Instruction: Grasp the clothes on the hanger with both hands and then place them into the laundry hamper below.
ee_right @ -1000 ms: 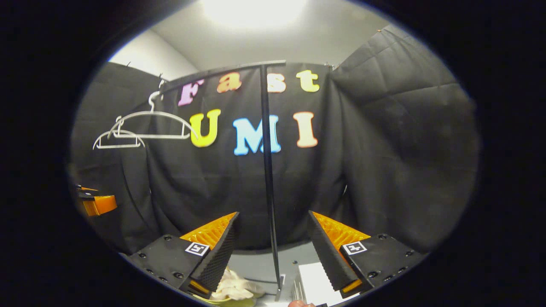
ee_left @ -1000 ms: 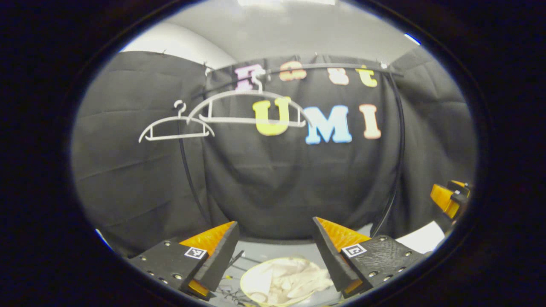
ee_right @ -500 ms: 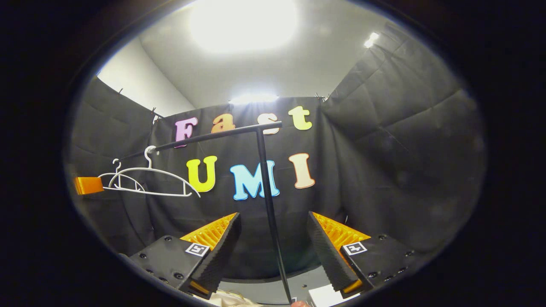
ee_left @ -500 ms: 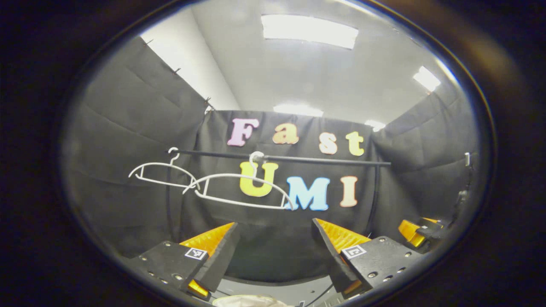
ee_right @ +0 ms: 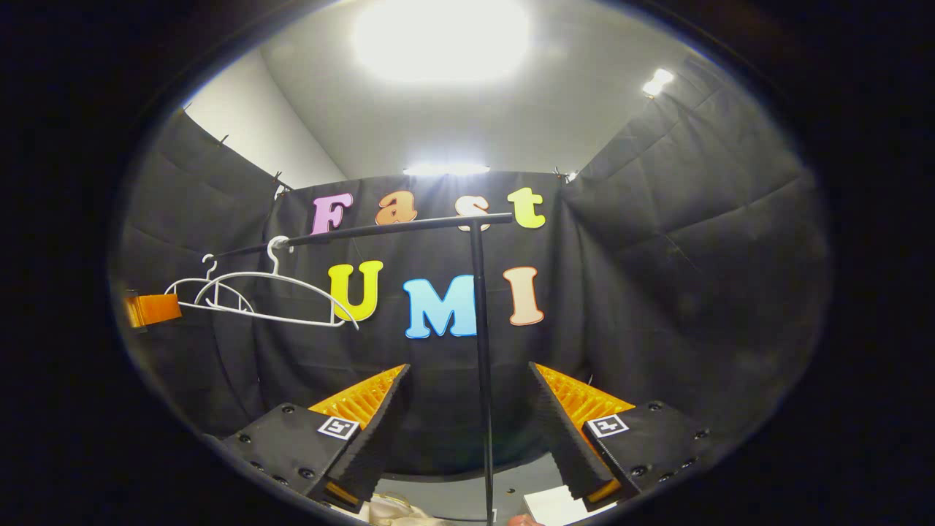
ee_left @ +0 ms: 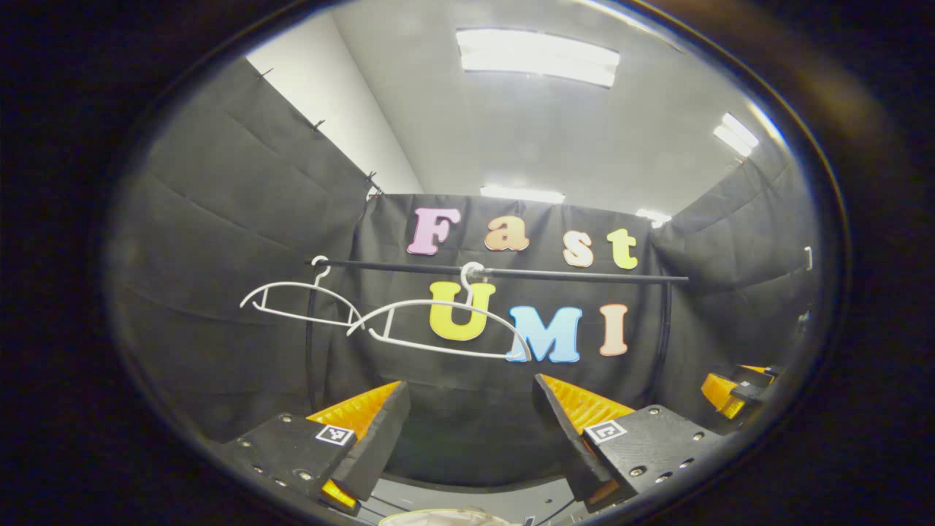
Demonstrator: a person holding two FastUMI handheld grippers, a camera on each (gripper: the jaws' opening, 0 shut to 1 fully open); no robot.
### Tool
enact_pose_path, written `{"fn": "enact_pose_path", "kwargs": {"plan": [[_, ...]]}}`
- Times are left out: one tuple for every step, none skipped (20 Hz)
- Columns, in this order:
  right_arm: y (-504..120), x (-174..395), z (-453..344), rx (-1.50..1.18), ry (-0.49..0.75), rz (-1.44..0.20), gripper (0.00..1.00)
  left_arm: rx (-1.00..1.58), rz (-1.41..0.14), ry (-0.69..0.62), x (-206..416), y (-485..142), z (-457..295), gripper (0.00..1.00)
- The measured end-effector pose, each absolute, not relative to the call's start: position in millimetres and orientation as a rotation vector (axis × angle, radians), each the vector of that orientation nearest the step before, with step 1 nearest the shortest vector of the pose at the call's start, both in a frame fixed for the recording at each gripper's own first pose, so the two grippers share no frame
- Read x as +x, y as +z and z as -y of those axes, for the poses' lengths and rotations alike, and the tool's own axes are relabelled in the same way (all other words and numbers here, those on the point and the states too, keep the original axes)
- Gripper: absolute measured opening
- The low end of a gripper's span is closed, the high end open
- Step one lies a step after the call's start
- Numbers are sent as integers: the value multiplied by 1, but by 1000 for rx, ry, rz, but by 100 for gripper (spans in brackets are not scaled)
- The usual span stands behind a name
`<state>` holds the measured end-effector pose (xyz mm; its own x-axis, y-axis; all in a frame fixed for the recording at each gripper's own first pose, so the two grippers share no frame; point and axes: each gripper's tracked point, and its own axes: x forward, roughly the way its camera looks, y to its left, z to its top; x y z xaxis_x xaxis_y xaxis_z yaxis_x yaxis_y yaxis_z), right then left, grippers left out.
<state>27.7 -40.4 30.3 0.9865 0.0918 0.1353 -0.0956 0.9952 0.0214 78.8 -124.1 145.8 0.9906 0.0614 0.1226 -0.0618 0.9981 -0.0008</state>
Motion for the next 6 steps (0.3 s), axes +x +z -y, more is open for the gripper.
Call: {"fn": "enact_pose_path", "kwargs": {"plan": [[25,25,39,25,96,123,97,4,105,61,79,137,122,100],[25,25,39,25,96,123,97,7,88,58,81,129,122,100],[25,25,39,25,96,123,97,11,73,62,81,124,121,100],[25,25,39,25,96,123,92,17,62,62,84,120,120,100],[25,25,39,25,96,123,92,24,55,59,85,118,121,100],[25,25,39,25,96,123,97,29,52,54,87,116,123,100]]}}
